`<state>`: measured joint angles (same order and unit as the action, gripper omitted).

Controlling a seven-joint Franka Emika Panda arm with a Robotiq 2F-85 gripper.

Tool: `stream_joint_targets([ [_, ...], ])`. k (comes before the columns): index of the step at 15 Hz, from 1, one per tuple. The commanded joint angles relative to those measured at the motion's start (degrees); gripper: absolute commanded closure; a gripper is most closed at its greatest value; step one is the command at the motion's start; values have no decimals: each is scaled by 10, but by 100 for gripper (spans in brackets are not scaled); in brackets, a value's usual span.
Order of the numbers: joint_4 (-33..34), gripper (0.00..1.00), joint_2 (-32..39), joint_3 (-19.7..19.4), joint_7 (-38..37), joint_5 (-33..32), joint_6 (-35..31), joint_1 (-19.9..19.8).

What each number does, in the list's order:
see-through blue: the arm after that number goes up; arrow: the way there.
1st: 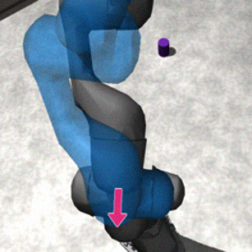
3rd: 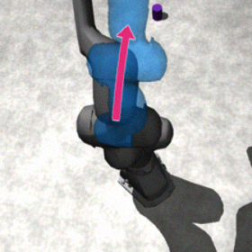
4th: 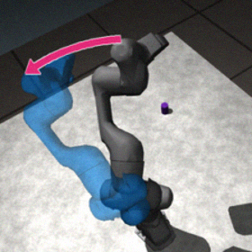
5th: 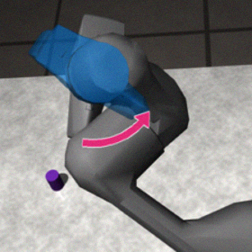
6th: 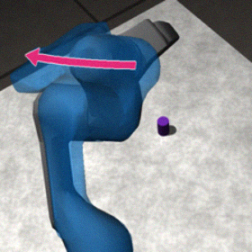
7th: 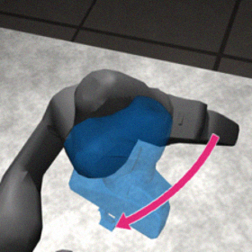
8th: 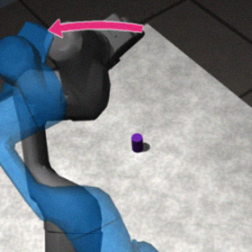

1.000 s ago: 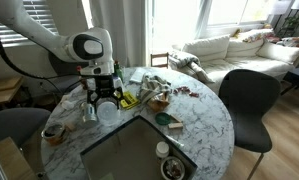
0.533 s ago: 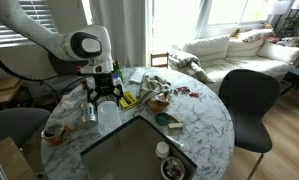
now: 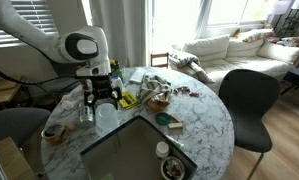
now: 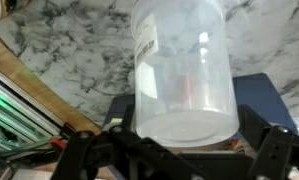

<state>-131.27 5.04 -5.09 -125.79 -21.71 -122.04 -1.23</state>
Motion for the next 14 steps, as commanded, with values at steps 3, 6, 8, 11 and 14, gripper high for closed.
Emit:
stream_joint_targets([
  [3,-57,0,-77,9,29,6,-153,-6],
  [6,-79,0,-73,7,89,88,-264,-11],
  [8,-105,0,-83,7,155,149,-339,-11],
  [11,-128,0,-108,11,191,135,-365,-17],
  [14,-124,0,-119,19,252,136,-288,-13],
])
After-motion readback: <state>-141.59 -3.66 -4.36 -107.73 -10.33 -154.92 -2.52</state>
